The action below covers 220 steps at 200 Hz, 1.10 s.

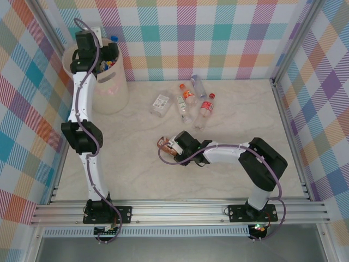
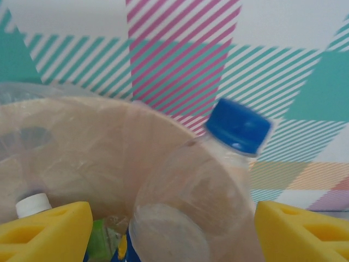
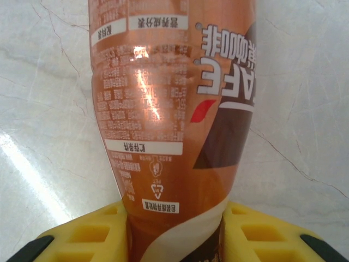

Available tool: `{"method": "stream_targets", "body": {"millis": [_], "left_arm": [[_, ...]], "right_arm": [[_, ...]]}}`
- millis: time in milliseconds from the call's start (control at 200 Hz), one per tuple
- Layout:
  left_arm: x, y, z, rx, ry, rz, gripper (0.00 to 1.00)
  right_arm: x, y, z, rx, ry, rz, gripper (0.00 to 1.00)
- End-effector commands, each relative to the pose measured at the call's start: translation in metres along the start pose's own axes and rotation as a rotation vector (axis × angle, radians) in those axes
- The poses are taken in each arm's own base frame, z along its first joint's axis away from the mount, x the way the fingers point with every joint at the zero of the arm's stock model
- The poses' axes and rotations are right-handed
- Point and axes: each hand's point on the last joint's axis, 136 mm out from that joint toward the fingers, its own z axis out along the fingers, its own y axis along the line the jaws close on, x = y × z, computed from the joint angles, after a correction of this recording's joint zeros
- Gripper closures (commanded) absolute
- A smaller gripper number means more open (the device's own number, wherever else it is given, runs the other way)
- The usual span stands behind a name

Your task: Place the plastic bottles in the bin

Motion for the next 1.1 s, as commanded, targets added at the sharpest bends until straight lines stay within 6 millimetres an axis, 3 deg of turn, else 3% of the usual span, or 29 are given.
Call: {"method": "stream_targets", "body": {"millis": [0,105,195,285,435,600,650,800,955,1095], "left_arm": [[0.003,0.018,0.017,-0.08,-0.013,-0.001,0.22],[0.005,0.046,0.022,-0.227,-0.03,-0.026,0.21],[-0.001,0.076,0.009,-0.388,-0.058,-0.1,0.18],[-0.008,0.092,-0.009,-0.454,-0.074,-0.181,0.18],[-0.02,0.099,-0.044,-0.516,-0.081,-0.257,0.15],[-0.027,0.106,-0.085,-0.579,-0.065,-0.308,0.11],[-0.027,0.099,-0.092,-0.524,-0.044,-0.333,0.1],[-0.023,0.042,-0.094,-0.195,0.026,-0.386,0.01],[-0.024,-0.014,-0.115,0.106,0.036,-0.473,0.0],[-0.02,-0.05,-0.141,0.244,0.047,-0.502,0.0]], "right_arm": [[0.012,0.0,0.007,-0.001,0.065,0.018,0.69],[0.011,-0.002,0.008,0.004,0.075,0.025,0.69],[0.009,-0.002,0.01,0.009,0.076,0.054,0.7],[0.008,-0.005,0.01,0.028,0.077,0.069,0.73],[-0.003,-0.013,0.004,0.067,0.028,0.073,0.79],[-0.021,-0.023,-0.016,0.118,-0.081,0.093,0.83],[-0.028,-0.025,-0.025,0.123,-0.129,0.105,0.84],[-0.049,-0.027,-0.048,0.11,-0.261,0.136,0.86],[-0.066,-0.033,-0.065,0.108,-0.36,0.18,0.86],[-0.086,-0.042,-0.084,0.07,-0.468,0.252,0.86]]}}
